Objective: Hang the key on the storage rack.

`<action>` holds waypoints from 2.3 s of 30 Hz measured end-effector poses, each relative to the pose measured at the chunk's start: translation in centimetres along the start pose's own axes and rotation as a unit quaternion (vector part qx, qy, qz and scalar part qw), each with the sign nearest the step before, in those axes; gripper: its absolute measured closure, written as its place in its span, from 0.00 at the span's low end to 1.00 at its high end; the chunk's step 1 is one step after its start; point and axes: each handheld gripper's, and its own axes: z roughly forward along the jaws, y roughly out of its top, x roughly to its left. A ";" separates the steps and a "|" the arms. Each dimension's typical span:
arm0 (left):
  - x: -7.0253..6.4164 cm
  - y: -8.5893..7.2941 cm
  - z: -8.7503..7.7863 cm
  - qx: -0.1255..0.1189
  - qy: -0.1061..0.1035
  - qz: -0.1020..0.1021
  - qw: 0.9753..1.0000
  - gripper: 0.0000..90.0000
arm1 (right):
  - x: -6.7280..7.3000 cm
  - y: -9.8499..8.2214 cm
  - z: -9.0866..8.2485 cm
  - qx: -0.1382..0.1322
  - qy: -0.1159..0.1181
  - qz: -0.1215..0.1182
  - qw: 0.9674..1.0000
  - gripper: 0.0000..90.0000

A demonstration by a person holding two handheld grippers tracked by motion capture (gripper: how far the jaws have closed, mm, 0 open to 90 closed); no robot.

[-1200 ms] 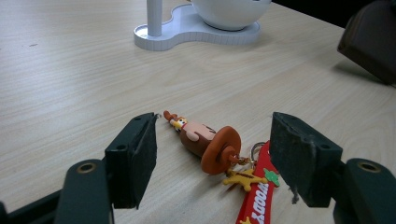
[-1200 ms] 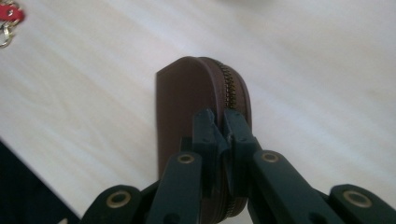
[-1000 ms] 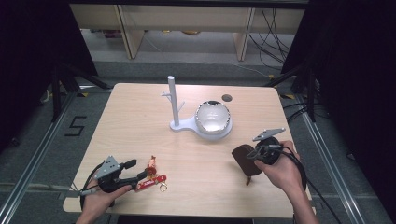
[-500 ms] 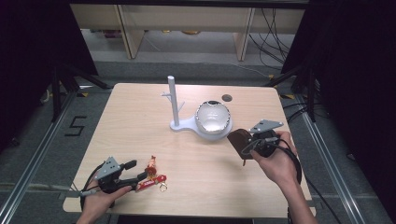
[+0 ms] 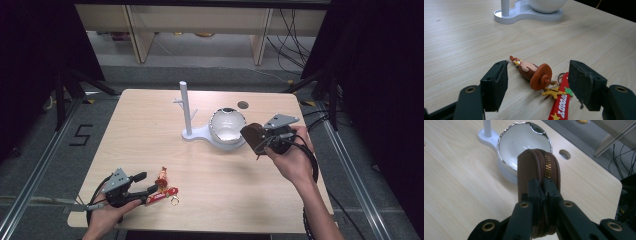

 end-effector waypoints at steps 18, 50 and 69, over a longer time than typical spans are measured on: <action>0.0 0.0 0.1 -0.001 -0.001 -0.001 1.000 0.36 | -0.3 3.6 1.0 -0.036 -0.001 -0.019 0.999 0.96; 0.0 -0.2 0.1 0.005 0.002 0.000 1.000 0.36 | 0.1 6.4 7.4 -0.073 0.014 -0.039 0.996 0.95; 0.0 -0.4 0.1 0.007 -0.002 -0.002 1.000 0.35 | 0.6 5.6 10.5 -0.071 0.045 -0.012 0.996 0.95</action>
